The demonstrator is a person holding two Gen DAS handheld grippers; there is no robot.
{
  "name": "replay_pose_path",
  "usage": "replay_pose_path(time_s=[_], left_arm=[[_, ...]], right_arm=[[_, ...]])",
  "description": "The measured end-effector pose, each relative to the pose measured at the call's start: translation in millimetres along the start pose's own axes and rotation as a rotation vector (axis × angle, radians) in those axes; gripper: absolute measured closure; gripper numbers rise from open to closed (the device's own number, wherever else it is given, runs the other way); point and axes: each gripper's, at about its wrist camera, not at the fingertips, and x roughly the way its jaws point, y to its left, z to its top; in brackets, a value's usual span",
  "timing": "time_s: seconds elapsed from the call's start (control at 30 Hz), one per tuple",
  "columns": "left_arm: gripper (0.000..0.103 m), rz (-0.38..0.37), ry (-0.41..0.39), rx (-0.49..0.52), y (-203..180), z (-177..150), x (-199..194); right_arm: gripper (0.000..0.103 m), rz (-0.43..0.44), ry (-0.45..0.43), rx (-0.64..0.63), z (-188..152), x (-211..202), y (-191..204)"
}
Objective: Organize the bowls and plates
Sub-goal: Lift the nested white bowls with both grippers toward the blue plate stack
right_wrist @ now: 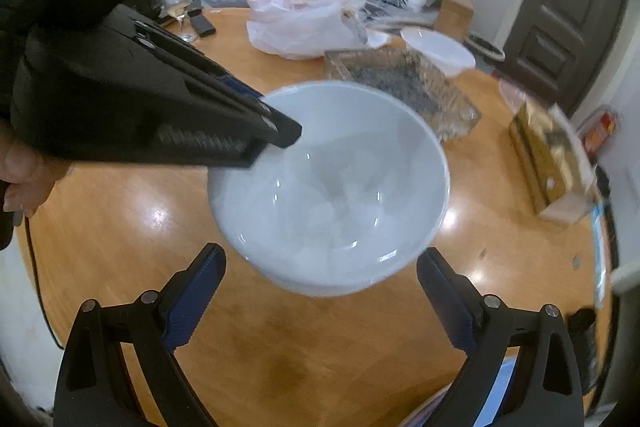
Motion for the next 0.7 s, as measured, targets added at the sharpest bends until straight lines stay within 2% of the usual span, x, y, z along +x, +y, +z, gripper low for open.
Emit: replay_pose_path(time_s=[0.17,0.3,0.47,0.7], left_arm=[[0.088,-0.043,0.020,-0.016,1,-1,12],[0.087,-0.050,0.020,-0.014,0,0,17],[0.086,-0.072,0.015,-0.024,3,1,19],[0.086,-0.080,0.005,-0.026,3,1,19]], right_arm=[[0.008,0.032,-0.010,0.069,-5,12,-8],[0.008,0.053,-0.025,0.054,0,17,-10],[0.001,0.081,-0.026,0.057,4,28,-13],[0.001,0.096,-0.010,0.073,7,35,-14]])
